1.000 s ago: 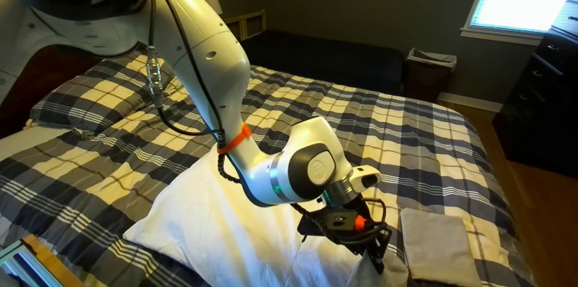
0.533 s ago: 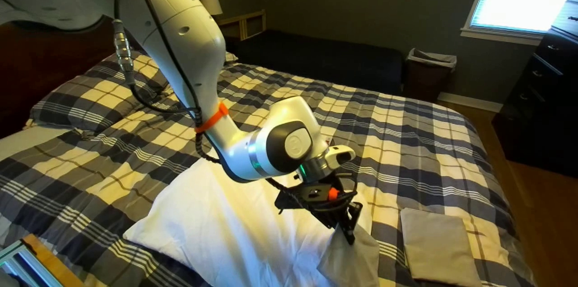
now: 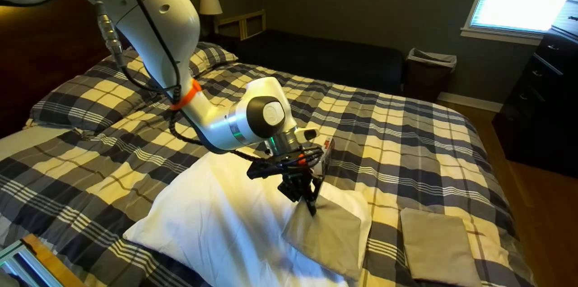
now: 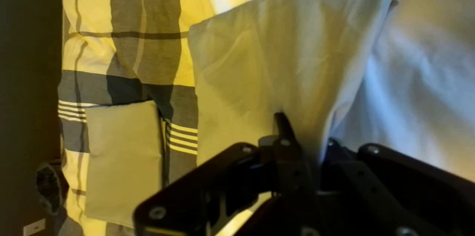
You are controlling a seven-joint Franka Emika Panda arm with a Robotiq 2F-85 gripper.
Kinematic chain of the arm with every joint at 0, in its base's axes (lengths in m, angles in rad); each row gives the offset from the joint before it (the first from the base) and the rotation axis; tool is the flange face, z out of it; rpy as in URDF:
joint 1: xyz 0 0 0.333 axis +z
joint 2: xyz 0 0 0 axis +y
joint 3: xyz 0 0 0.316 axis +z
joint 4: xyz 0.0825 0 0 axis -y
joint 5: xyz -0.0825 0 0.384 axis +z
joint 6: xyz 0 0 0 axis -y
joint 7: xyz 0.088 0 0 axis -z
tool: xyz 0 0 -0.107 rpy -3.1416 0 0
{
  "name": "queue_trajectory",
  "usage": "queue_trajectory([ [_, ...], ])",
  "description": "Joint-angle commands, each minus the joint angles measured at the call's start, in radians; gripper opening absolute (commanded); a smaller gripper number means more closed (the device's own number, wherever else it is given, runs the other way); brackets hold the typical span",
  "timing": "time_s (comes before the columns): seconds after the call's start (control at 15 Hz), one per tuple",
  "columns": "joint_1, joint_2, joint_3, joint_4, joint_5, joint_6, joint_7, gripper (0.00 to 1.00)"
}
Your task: Put the grey beddings on the pillow and take the book off the pillow
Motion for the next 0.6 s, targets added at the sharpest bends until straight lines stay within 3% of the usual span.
queue_trajectory([
  [0.0, -0.056, -0.107, 0.127, -0.031, -0.059, -0.11, 0.006, 0.02],
  [0.47, -0.22, -0.172, 0.406, -0.031, -0.041, -0.247, -0.039, 0.02],
  [0.53, -0.242, -0.175, 0.434, -0.028, -0.038, -0.256, -0.058, 0.32],
])
